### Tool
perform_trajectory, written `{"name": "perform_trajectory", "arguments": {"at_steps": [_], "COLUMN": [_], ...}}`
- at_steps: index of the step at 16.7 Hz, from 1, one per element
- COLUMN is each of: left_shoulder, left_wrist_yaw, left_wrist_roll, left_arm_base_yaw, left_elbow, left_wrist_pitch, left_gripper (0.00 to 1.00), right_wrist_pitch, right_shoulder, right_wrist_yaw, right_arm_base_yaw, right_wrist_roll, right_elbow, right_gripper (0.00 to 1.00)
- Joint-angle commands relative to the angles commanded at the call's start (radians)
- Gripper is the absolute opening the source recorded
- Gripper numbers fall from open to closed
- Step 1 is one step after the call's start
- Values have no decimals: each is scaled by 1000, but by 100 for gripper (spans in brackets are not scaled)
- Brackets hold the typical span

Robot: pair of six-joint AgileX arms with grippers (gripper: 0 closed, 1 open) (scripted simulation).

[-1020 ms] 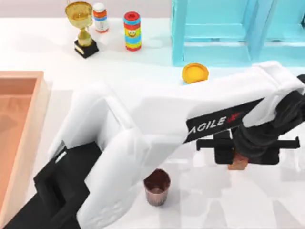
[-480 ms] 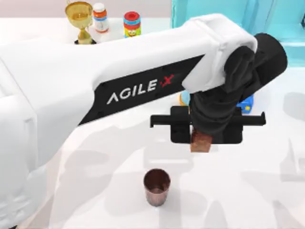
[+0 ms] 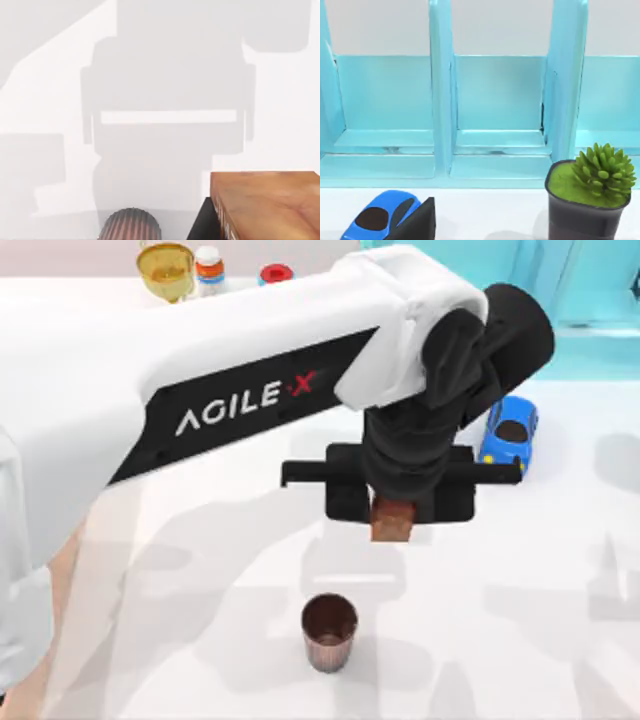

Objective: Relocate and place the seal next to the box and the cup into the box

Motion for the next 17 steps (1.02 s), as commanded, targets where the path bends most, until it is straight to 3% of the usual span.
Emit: {"name": "perform_trajectory", "arguments": {"at_steps": [11, 17], "left_shoulder": [-393, -416], "left_wrist_yaw": [93, 96], "left_wrist_roll": [488, 522], "left_arm_base_yaw": [500, 530], "left_elbow": [-462, -493], "left_wrist_pitch": [128, 134], "left_gripper": [0, 0], "right_wrist_pitch": [0, 0], "right_shoulder": [0, 0], "right_wrist_yaw": [0, 0], "right_arm_base_yaw": [0, 0], "right_wrist_roll": [0, 0], "right_elbow": [0, 0], "right_gripper": [100, 100]}}
